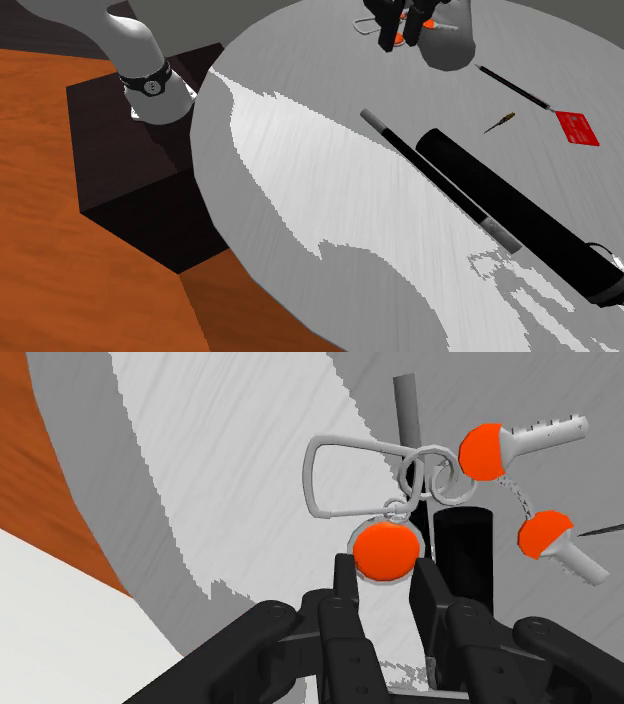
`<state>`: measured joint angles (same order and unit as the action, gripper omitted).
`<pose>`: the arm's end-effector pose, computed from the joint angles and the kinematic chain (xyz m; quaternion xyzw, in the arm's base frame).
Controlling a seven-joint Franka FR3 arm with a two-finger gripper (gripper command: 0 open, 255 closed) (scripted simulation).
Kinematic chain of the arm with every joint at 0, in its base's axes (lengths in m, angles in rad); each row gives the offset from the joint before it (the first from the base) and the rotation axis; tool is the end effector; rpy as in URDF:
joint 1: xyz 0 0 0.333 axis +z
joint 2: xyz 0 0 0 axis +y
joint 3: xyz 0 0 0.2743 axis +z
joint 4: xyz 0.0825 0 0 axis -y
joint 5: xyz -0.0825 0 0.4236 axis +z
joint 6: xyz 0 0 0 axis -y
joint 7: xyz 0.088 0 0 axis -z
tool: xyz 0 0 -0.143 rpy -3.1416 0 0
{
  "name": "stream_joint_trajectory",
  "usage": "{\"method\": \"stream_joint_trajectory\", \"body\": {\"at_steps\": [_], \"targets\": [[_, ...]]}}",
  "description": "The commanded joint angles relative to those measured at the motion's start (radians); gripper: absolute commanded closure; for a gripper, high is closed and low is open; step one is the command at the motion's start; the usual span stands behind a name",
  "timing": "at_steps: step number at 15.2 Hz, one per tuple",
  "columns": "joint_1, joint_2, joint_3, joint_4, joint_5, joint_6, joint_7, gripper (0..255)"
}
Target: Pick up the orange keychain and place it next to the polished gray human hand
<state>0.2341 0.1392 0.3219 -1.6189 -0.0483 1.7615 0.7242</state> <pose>0.5497 0.3259 0.4570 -0.9967 0.0811 -0.0053 0.0017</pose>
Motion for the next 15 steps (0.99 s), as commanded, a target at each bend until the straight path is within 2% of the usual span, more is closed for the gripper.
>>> {"method": "stream_joint_trajectory", "body": {"at_steps": [1,10,15], "targets": [[0.022,-0.018,0.018,-0.027,0.003,0.01,0.042,255],[0.147,-0.005,0.111,-0.017,-0.016,0.005,0.262,255],[0.145,-0.004,0.11,-0.083,-0.017,0.072,0.264,255]]}}
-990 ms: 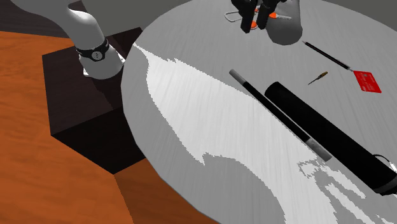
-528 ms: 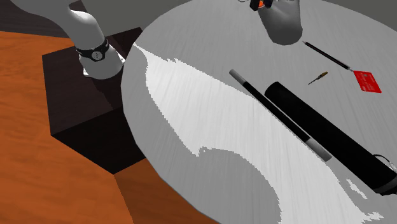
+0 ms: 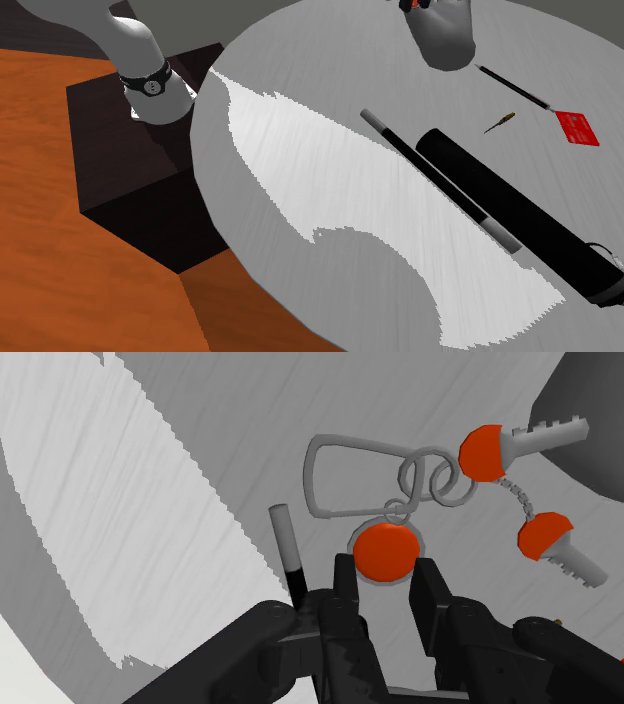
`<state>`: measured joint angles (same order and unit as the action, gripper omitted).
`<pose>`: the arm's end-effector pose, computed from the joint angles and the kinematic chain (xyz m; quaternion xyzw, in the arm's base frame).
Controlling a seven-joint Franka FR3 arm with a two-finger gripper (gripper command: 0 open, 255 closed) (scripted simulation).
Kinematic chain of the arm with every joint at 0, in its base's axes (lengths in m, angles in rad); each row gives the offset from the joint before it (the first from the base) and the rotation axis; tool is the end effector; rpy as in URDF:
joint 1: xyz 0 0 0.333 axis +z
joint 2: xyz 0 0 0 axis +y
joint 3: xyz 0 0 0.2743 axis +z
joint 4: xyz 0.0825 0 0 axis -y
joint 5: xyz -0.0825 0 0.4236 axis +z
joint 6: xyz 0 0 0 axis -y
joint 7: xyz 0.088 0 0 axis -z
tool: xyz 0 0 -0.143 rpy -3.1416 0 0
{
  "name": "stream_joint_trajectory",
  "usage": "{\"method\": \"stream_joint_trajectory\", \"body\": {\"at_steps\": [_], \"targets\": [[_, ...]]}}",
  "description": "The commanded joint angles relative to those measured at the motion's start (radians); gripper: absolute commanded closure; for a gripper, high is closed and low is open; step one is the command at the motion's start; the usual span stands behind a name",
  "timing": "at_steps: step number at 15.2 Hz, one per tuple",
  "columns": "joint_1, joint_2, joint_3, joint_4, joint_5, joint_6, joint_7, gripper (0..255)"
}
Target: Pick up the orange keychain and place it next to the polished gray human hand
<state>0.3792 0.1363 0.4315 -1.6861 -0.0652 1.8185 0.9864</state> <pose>0.4495 0.4503 0.4322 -0.9966 0.0818 -0.0053 0.0015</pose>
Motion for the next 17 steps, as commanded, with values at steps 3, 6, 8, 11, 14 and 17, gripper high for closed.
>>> {"method": "stream_joint_trajectory", "body": {"at_steps": [3,6,8,11,14,17], "targets": [[0.0,0.003,-0.001,-0.052,-0.002,0.054,0.003,255],[0.0,0.008,-0.001,-0.086,-0.005,0.093,0.006,255],[0.0,0.013,-0.002,-0.107,-0.008,0.119,0.008,255],[0.0,0.022,-0.003,-0.137,-0.013,0.157,0.011,255],[0.001,0.033,-0.004,-0.164,-0.019,0.194,0.016,255],[0.002,0.046,-0.005,-0.19,-0.026,0.231,0.021,255]]}}
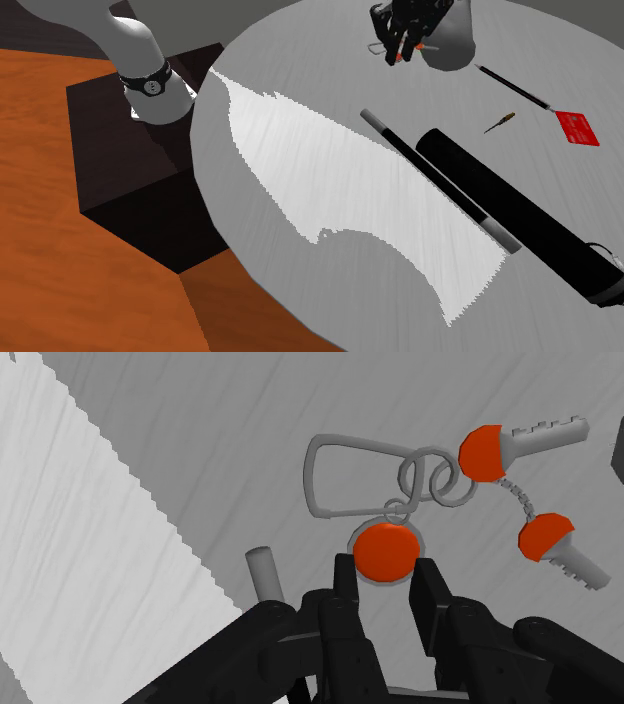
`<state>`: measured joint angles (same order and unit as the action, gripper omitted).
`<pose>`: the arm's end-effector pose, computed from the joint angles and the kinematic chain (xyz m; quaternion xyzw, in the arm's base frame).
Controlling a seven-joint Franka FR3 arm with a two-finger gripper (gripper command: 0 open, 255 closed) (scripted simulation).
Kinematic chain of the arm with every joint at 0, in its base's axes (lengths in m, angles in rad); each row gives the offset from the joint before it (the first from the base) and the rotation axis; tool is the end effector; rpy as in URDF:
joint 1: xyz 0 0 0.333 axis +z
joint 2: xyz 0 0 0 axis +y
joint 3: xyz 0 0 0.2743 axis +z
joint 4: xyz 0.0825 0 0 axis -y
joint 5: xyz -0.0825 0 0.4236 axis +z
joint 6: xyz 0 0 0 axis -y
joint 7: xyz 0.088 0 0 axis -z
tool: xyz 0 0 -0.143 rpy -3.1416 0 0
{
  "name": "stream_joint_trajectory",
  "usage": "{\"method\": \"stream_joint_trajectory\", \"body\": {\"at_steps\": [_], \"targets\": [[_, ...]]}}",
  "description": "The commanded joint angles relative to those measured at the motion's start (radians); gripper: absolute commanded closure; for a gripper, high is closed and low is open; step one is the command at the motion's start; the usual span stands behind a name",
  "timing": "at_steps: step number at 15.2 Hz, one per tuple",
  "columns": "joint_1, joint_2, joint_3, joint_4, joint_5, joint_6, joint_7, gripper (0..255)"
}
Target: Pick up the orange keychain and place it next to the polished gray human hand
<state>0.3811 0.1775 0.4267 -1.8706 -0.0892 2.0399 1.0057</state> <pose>0.4443 0.4479 0.3330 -0.9966 0.0820 -0.0053 0.0014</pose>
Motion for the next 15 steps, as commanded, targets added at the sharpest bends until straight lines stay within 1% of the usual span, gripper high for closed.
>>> {"method": "stream_joint_trajectory", "body": {"at_steps": [1,15], "targets": [[0.001,0.009,-0.001,-0.013,-0.005,0.022,0.003,255],[0.012,0.092,-0.015,-0.1,-0.053,0.183,0.036,255]]}}
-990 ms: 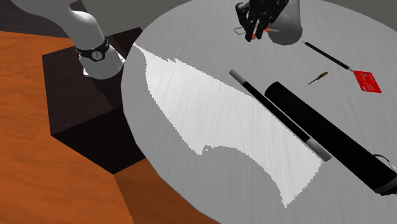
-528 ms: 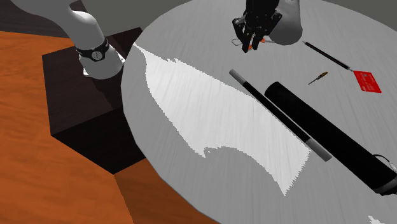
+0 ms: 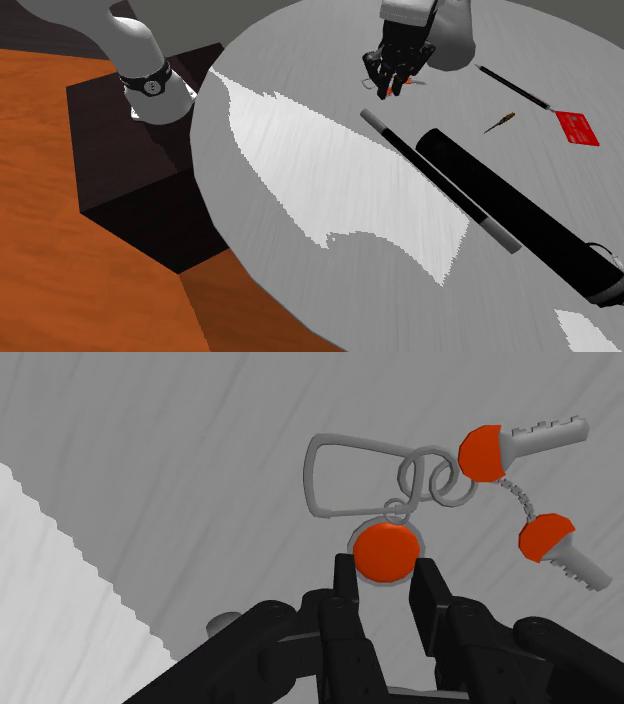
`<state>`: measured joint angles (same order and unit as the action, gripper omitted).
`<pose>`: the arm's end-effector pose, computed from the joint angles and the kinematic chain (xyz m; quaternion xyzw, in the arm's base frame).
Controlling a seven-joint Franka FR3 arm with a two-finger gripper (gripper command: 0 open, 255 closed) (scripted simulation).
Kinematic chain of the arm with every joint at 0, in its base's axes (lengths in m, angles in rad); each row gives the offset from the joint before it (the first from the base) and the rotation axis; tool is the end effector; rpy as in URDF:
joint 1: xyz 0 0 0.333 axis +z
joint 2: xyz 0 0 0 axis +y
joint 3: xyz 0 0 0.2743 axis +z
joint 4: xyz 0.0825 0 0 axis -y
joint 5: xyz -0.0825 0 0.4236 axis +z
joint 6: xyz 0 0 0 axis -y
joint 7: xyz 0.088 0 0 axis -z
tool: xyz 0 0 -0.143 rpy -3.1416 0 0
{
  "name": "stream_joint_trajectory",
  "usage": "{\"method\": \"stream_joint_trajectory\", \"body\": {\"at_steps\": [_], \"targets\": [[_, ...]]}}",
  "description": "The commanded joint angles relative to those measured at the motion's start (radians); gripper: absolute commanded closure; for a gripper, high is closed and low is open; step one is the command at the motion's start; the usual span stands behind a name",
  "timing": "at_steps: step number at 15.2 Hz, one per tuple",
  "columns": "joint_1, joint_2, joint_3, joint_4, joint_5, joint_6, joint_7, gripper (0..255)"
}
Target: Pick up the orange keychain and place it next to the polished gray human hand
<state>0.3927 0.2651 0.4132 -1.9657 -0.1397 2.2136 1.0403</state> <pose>0.4382 0.4450 0.2504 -0.9966 0.0820 -0.0052 0.0014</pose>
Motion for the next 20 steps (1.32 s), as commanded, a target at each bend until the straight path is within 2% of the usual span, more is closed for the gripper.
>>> {"method": "stream_joint_trajectory", "body": {"at_steps": [1,7,8,13,17,20], "targets": [[0.0,0.004,-0.001,-0.005,-0.003,0.009,0.001,255],[0.0,0.004,-0.001,-0.005,-0.003,0.009,0.001,255],[0.0,0.004,-0.001,-0.005,-0.003,0.009,0.001,0],[0.0,0.004,-0.001,-0.005,-0.003,0.009,0.001,0],[-0.009,-0.058,0.01,0.049,0.034,-0.101,-0.023,0],[-0.009,-0.058,0.01,0.049,0.034,-0.101,-0.023,0]]}}
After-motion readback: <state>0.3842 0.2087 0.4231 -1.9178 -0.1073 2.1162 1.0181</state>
